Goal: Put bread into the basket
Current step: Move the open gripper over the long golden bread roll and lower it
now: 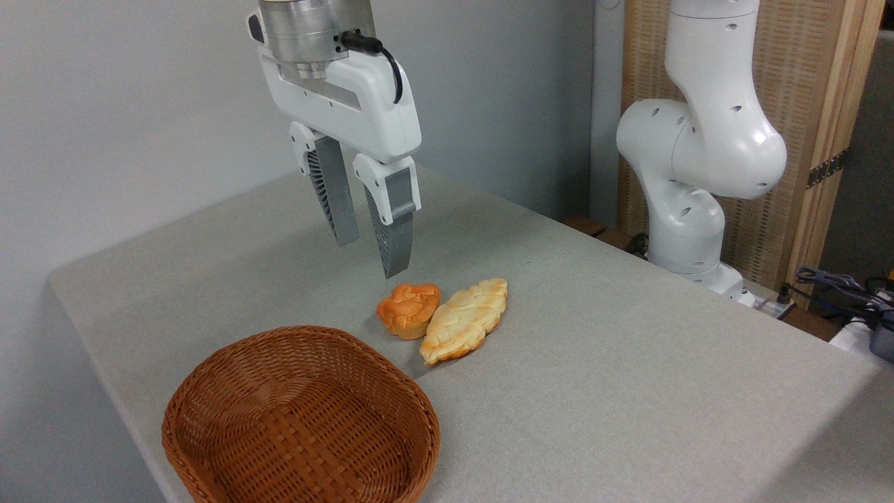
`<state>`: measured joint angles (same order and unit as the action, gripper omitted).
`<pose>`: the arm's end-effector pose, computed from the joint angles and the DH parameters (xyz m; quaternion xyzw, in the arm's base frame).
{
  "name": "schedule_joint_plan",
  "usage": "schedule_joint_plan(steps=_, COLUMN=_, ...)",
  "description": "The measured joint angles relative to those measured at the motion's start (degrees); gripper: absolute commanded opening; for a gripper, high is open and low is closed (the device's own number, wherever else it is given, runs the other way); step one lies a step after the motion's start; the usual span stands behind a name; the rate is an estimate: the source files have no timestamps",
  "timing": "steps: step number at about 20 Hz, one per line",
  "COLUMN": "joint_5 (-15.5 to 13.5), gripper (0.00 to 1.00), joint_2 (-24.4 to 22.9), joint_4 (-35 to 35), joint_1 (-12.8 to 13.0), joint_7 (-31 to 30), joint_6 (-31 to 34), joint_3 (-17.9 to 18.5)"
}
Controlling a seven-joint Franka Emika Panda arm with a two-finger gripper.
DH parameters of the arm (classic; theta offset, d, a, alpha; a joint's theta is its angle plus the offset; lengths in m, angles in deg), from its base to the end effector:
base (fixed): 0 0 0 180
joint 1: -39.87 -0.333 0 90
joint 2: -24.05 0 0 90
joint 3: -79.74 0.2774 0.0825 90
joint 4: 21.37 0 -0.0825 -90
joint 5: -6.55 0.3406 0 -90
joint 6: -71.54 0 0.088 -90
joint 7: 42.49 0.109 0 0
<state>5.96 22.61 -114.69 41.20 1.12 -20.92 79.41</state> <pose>0.5075 -0.0158 0.5756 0.9230 -0.3847 0.0065 0.0029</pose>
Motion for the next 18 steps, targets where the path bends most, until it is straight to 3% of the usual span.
schedule_joint_plan(steps=11, joint_5=-1.0, gripper=1.0, joint_2=-0.5, joint_4=-1.4, joint_1=-0.1, joint_7=0.0, joint_6=0.1, joint_3=0.0)
schedule_joint_plan(steps=15, joint_5=-1.1, gripper=1.0, joint_2=-3.7, joint_4=-7.5, joint_1=0.1, joint_7=0.0, joint_6=-1.7, joint_3=-0.1)
schedule_joint_plan(steps=18, joint_5=-1.2, gripper=1.0, joint_2=-10.4, joint_4=-18.3, joint_1=0.7, joint_7=0.0, joint_6=-6.9, joint_3=-0.2)
